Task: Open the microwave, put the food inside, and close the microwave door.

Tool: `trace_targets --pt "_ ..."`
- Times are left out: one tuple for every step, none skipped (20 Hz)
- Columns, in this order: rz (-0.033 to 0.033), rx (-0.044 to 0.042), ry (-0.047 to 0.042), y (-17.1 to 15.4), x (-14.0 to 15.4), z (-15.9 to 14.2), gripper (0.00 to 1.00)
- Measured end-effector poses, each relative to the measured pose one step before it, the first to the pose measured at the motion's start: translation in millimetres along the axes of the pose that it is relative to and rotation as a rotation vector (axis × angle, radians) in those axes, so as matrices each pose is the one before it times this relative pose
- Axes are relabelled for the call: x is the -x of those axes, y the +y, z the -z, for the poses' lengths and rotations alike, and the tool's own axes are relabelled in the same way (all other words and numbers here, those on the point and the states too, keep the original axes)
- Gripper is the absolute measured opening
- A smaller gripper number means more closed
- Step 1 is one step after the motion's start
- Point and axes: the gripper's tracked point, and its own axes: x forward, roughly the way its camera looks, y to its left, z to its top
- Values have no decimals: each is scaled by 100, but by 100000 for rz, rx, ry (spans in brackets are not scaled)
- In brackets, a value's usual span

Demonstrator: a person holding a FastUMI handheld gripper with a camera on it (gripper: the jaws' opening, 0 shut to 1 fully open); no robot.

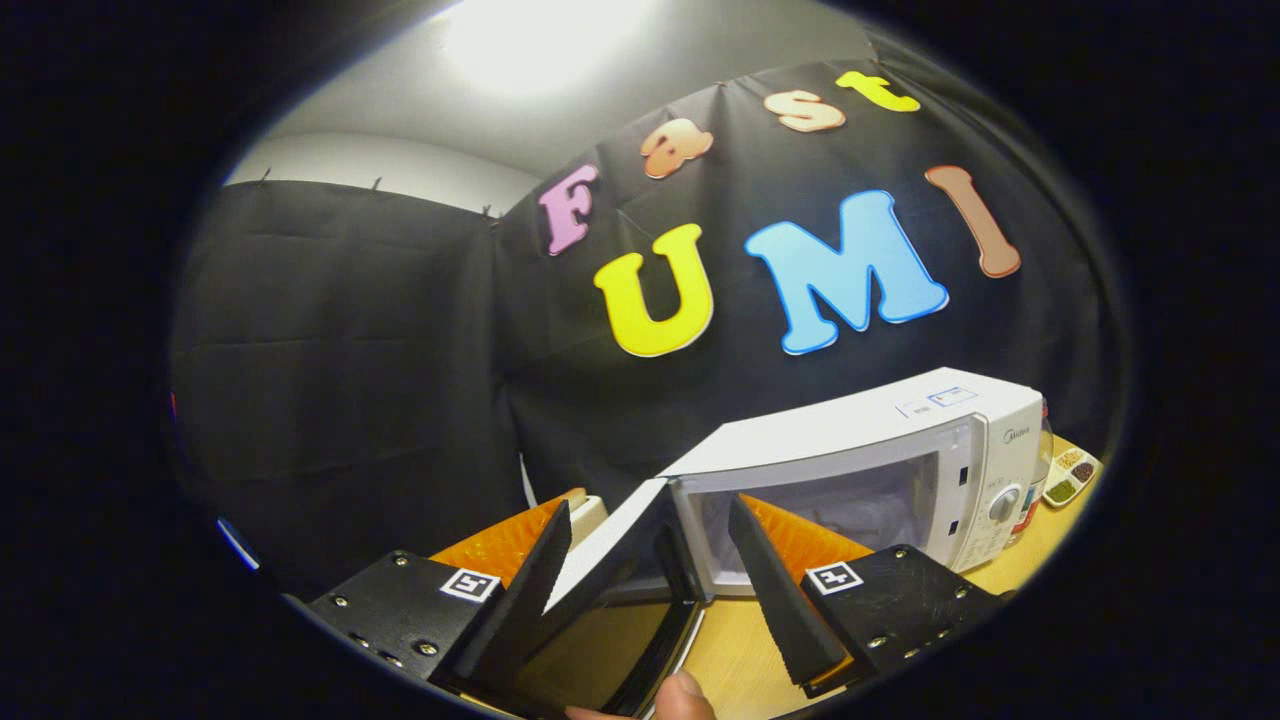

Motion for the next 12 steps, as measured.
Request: trace_targets --pt "-3382 1364 397 1420 1038 1 95" --pt "-2957 1682 102 1224 852 -17 96" --pt "-2913 1656 -47 1292 859 -46 96" --pt "-3690 1595 -760 1535 605 -185 96" --pt "-4679 1274 -1140 1921 477 -142 96" --pt "-5332 592 -669 1932 524 112 96" --pt "-5174 -473 181 1972 452 546 96" --pt "-4637 -1228 470 1681 295 510 96" --pt "-4420 -349 253 1635 -77 558 96" --pt "-3073 1479 357 1085 -16 692 96" --pt "-1375 2851 1109 679 -145 839 96" --pt "-720 2869 1878 395 -251 1072 96"
